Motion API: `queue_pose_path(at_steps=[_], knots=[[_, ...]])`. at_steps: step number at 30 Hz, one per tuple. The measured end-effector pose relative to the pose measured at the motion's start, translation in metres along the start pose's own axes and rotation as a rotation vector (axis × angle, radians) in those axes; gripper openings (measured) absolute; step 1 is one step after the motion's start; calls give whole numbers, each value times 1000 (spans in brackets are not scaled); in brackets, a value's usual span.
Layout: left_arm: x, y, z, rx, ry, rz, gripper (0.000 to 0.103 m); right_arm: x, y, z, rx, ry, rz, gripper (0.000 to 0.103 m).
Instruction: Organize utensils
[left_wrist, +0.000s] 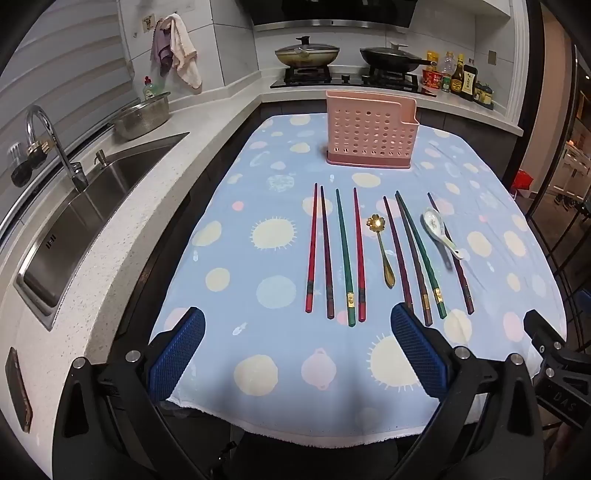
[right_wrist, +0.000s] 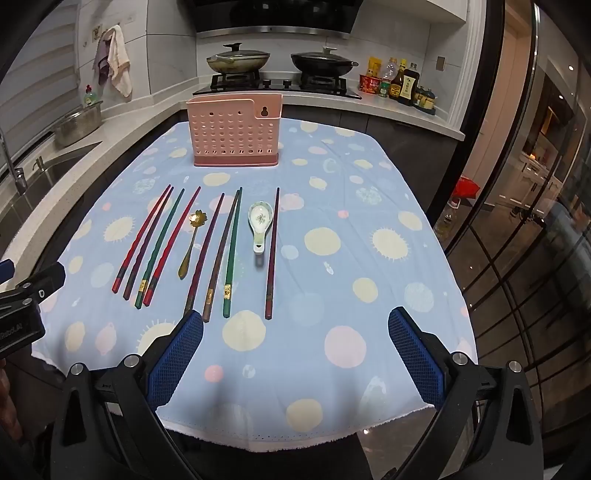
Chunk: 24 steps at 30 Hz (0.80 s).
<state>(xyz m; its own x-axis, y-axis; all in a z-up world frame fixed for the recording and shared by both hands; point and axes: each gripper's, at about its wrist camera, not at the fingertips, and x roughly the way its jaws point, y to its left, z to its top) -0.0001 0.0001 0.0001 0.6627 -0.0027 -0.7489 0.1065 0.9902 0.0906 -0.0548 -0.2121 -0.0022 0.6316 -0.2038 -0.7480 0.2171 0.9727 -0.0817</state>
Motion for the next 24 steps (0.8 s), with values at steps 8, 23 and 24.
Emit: queue_pose_path(at_steps=[8, 23, 24], knots=[[-8, -16, 4, 4, -39, 6, 96, 0, 0, -1, 1, -2, 1, 96], [-4, 3, -2, -19, -32, -11, 96, -1, -1, -1, 3, -3, 2, 96], [-4, 3, -2, -20, -31, -11, 96, -1, -1, -1, 3, -3, 3, 96]])
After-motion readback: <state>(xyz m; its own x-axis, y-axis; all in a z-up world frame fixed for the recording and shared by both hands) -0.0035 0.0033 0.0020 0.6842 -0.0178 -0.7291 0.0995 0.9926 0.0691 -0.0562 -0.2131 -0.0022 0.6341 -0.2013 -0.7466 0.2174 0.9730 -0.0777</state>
